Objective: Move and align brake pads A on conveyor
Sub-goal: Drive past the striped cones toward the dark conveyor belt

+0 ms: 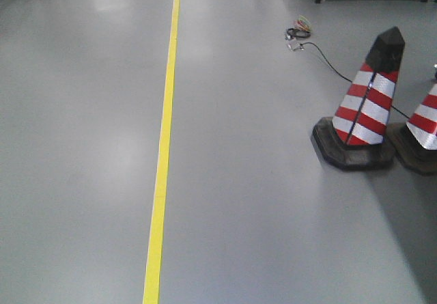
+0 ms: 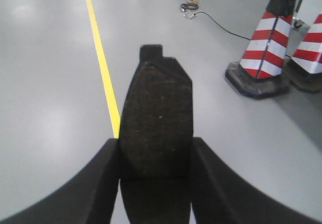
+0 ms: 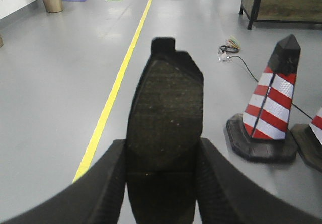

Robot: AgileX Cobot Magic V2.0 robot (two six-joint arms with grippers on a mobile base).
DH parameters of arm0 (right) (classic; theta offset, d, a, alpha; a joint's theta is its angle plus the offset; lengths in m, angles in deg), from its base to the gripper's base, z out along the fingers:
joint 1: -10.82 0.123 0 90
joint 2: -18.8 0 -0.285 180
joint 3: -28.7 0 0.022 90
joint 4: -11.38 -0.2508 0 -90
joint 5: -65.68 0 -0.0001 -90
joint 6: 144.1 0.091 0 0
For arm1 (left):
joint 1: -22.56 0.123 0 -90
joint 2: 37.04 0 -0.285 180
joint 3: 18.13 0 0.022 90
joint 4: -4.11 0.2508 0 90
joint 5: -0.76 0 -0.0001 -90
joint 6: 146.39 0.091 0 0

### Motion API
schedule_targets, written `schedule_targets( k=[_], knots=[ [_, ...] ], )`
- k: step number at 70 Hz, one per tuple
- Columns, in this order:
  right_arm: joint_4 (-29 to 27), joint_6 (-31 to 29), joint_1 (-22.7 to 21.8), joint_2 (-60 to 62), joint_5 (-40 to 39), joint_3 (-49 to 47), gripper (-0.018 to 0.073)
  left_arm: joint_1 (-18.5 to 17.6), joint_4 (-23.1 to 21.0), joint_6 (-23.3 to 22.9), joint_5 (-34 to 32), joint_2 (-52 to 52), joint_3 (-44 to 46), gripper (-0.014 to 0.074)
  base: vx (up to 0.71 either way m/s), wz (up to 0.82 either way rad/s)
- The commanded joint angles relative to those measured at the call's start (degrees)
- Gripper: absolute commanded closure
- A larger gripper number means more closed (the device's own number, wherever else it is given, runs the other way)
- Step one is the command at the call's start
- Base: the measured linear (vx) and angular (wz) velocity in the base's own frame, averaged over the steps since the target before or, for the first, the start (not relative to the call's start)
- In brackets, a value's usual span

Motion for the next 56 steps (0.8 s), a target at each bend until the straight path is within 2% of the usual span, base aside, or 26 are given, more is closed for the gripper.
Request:
schedule_targets(
  k=[1, 56],
  knots=[
    [0.2, -0.4, -0.4, -0.4, -5.5, -1.9, 0.0569, -0.1, -0.6, -0.2, -5.5, 0.3, 1.8, 0.0602, 0.69, 0.05],
    [0.2, -0.4, -0.4, -0.4, -5.5, -1.9, 0.0569, -0.1, -0.6, -0.2, -5.5, 0.3, 1.8, 0.0602, 0.61, 0.01]
  ],
)
